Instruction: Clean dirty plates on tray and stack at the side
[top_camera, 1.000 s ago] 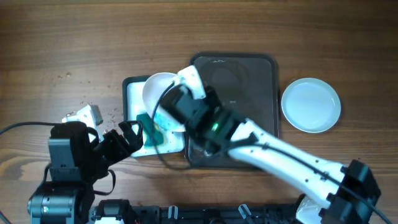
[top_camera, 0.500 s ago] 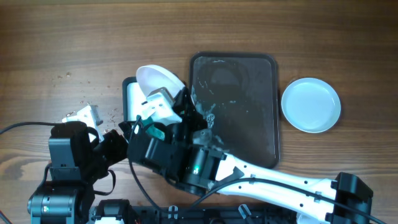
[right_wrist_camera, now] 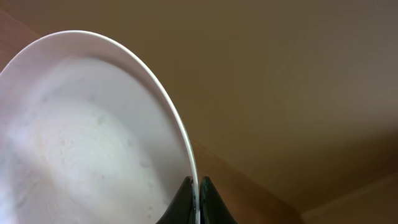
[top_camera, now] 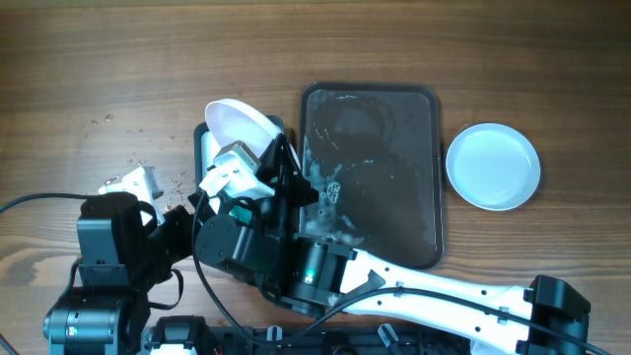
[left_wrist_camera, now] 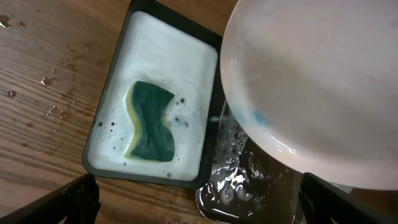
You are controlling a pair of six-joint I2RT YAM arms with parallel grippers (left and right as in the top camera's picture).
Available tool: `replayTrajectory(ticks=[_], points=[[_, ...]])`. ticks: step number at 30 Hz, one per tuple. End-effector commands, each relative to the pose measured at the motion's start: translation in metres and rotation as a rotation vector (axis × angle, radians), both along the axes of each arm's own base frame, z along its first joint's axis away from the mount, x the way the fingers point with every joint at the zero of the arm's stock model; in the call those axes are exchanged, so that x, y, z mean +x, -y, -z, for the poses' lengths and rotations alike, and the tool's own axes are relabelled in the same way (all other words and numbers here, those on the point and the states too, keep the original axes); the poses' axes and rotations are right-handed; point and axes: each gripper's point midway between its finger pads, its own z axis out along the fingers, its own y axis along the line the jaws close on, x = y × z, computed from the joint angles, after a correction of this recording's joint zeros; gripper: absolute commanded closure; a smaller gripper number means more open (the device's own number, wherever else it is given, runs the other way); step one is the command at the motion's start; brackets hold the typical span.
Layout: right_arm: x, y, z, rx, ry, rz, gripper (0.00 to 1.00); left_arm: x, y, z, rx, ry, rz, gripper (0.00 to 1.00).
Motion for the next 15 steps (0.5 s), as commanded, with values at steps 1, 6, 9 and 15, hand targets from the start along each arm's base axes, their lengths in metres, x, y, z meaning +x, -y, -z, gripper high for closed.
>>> replayTrajectory(ticks=[1, 6, 9, 15], points=[[-0.001, 0.003, -0.01, 0.016, 0.021, 0.025, 0.96, 0.001, 0.0, -0.007, 0.002, 0.022, 0.008, 0.0], [0.009, 0.009, 0.0, 0.146, -0.001, 0.047, 0.96, 0.001, 0.0, -0.007, 0.002, 0.022, 0.008, 0.0], [0.022, 0.009, 0.032, 0.233, -0.147, -0.001, 0.96, 0.001, 0.0, -0.007, 0.002, 0.022, 0.008, 0.0], [0.04, -0.003, 0.101, 0.542, -0.63, -0.124, 0.96, 0.001, 0.004, -0.008, -0.015, 0.025, 0.024, 0.0]])
